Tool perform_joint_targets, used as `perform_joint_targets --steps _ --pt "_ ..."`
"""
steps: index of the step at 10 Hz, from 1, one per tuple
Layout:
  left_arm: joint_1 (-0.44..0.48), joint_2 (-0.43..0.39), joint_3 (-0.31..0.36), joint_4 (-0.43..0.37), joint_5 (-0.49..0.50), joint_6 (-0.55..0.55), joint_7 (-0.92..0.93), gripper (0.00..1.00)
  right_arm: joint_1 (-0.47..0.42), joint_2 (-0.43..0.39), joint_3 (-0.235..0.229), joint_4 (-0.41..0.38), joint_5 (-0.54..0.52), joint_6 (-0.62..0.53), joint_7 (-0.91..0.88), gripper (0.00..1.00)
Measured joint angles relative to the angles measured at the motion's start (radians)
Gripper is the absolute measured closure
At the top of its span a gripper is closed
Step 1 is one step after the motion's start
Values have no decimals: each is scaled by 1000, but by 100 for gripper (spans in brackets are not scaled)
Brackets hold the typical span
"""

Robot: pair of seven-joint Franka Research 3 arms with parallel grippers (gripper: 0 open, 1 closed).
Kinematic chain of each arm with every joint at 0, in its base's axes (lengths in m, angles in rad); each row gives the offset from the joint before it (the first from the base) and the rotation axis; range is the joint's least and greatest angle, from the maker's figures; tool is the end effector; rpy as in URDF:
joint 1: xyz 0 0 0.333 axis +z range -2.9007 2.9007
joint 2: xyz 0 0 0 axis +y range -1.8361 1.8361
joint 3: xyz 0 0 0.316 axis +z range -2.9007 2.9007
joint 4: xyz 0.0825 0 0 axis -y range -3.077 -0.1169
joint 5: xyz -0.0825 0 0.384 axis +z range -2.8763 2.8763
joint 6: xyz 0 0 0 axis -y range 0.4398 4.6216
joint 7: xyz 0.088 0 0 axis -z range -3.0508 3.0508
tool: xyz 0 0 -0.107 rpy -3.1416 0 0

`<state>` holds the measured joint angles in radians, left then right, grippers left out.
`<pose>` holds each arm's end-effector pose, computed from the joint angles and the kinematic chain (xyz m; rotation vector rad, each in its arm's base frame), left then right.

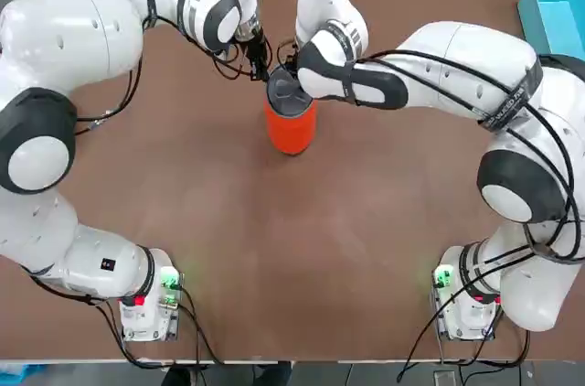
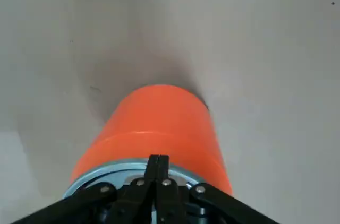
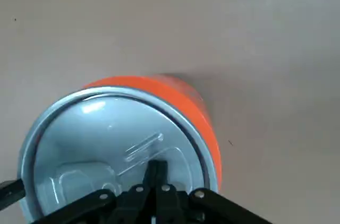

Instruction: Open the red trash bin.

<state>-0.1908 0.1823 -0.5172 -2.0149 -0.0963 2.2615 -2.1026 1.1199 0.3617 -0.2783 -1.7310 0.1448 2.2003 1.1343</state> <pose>0.4535 -0.3800 0.3834 2.2475 2.0193 -0.2270 0.4241 0.5077 0.3905 -2.9778 0.5230 -0.0702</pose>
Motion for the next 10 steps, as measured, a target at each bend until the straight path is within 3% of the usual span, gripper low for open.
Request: perform_joint_targets --steps 4,7,9,10 --pt "-1 0 0 0 0 0 -1 99 -97 -16 -22 147 8 -182 -14 99" --pt "-1 0 0 1 0 0 -2 99 -200 -58 -28 272 9 -406 -101 99" --pt "0 0 0 24 0 -39 -3 93 -301 -105 -34 318 7 -522 -214 97" --pt "2 -1 1 72 0 -114 3 88 -361 -141 -38 324 3 -552 -269 96"
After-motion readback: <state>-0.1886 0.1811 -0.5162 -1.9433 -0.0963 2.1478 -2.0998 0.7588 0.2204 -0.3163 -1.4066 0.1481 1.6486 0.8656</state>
